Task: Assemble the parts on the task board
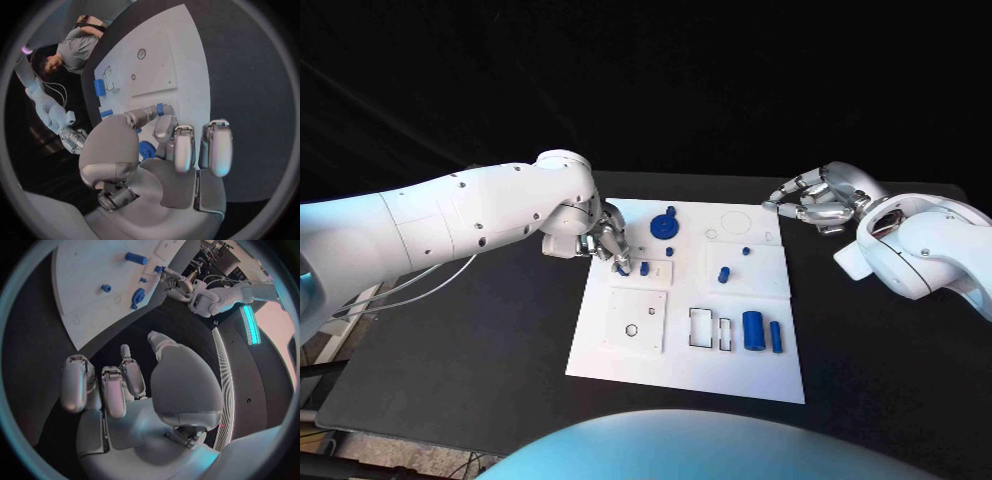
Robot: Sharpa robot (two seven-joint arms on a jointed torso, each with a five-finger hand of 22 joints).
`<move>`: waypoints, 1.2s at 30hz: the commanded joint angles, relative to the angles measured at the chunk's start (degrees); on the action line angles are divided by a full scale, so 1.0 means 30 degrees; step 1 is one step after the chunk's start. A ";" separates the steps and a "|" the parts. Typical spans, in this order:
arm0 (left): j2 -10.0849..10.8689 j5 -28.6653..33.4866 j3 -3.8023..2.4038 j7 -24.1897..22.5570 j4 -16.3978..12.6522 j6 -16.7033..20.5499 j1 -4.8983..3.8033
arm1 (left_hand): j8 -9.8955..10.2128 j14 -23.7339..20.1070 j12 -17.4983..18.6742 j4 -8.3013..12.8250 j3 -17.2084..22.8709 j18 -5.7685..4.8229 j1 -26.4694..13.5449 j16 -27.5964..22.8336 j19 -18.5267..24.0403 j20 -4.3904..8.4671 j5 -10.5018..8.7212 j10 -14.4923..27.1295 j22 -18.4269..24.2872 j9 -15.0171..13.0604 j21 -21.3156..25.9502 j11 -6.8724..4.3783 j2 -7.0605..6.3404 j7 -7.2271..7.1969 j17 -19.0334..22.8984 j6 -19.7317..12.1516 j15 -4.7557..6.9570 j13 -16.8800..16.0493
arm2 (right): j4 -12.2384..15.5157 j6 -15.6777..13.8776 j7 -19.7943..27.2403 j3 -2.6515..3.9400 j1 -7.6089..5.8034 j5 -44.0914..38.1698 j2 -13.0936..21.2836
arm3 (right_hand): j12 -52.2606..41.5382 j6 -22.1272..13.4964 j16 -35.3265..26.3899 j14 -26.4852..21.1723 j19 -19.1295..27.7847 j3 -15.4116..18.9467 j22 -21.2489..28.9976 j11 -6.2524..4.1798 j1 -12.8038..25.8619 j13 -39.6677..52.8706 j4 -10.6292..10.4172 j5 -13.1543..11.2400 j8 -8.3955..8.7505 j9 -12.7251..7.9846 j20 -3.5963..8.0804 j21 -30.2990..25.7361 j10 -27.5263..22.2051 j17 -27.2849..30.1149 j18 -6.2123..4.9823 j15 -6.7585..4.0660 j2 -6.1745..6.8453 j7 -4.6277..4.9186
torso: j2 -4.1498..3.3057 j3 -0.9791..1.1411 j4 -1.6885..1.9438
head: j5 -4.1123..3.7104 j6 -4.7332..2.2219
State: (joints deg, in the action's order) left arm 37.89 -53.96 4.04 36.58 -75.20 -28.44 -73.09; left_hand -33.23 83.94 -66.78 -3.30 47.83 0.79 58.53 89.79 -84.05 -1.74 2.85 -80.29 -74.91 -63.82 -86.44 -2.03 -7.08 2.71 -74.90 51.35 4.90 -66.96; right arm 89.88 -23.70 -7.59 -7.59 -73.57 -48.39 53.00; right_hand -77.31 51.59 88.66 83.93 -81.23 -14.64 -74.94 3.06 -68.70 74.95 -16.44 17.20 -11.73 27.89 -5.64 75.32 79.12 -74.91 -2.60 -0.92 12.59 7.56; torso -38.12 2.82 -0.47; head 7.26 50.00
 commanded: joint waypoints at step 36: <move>0.0840 -0.0456 -0.0012 -0.0225 -0.1277 0.1985 0.0136 | -0.0078 0.2021 -0.0212 0.2108 0.1992 0.0000 0.0755 0.0069 -0.1382 -0.0044 0.0193 -0.0181 -0.4683 -0.0086 -0.0080 0.0013 0.0549 -0.0090 -0.5032 -0.0017 -0.0041 -0.0108 | 0.0068 0.0197 0.0105 0.0001 0.0124 -0.0235 0.0057 | 0.0081 -0.0141 -0.0080 0.1633 0.0145 0.0090 -0.2652 0.0036 0.0002 0.0355 0.0012 0.0091 -0.0060 0.0032 -0.0012 -0.0064 -0.0068 -0.3830 -0.0357 0.0112 -0.0259 0.0034 | 0.0009 -0.0021 0.0021 | -0.0068 -0.0001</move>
State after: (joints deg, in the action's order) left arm 40.24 -54.88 4.07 36.99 -78.49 -23.45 -72.71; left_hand -33.17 83.94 -67.22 -3.30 47.83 0.79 58.53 89.79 -84.05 -1.74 3.03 -80.48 -74.91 -64.09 -86.44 -1.83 -7.08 2.72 -74.90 51.23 4.90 -67.18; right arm 89.97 -23.70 -7.55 -7.59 -73.26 -48.46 53.15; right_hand -77.31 51.59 88.66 83.93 -81.23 -14.64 -74.91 3.06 -68.70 74.92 -16.44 17.20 -11.73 27.93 -5.64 75.32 79.11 -74.90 -2.60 -0.92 12.59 7.56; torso -38.08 2.75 -0.44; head 7.14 50.00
